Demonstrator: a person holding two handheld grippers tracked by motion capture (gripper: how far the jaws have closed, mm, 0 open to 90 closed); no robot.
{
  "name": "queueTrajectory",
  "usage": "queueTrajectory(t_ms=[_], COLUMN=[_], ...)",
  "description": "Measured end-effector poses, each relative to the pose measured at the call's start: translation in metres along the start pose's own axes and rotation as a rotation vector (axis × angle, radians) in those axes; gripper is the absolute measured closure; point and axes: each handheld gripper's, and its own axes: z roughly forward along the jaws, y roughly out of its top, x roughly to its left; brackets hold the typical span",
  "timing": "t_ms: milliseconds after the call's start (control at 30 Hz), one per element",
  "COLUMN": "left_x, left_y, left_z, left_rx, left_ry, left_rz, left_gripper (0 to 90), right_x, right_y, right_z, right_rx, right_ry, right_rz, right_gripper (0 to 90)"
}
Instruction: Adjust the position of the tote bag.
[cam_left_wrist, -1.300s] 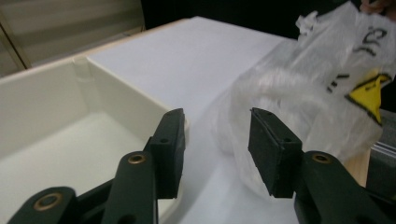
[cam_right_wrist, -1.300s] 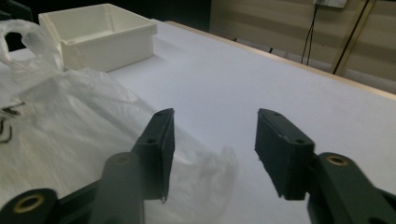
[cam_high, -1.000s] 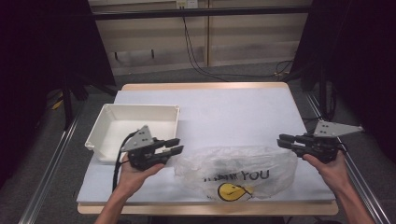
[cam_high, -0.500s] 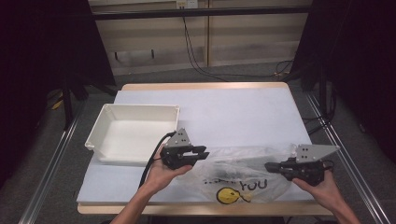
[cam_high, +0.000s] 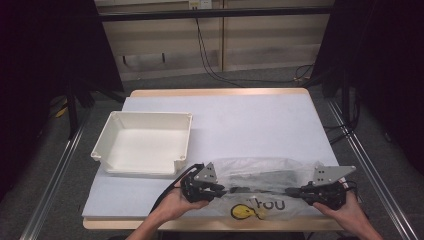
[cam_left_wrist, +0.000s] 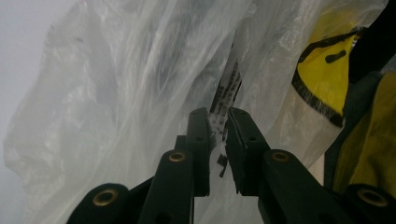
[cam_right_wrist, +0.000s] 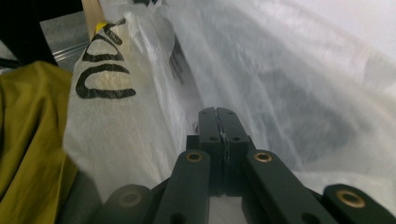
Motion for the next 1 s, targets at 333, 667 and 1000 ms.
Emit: queueTrajectory(t_ms=[333,667,1000], left_x=[0.008,0.008,0.012], left_y=[-0.005,-0.007,-0.015], left_z=[0.011,0.009,0.003], left_rx=[0.011,0.054,0.144], left_ry=[0.008,0.069,0.114], left_rz=[-0.021,-0.014,0.019], left_gripper=[77.0,72.3,85.6], right_x=[-0.001,-0.008,-0.025], right_y=[-0.021,-0.019,-0.022], right_z=[0.017,0.001,0.009], right_rx=[0.136,0.142,0.29], right_ry=[-0.014,-0.235,-0.322], right_rz=[0.001,0.001,-0.019], right_gripper=[90.0,90.0,90.0])
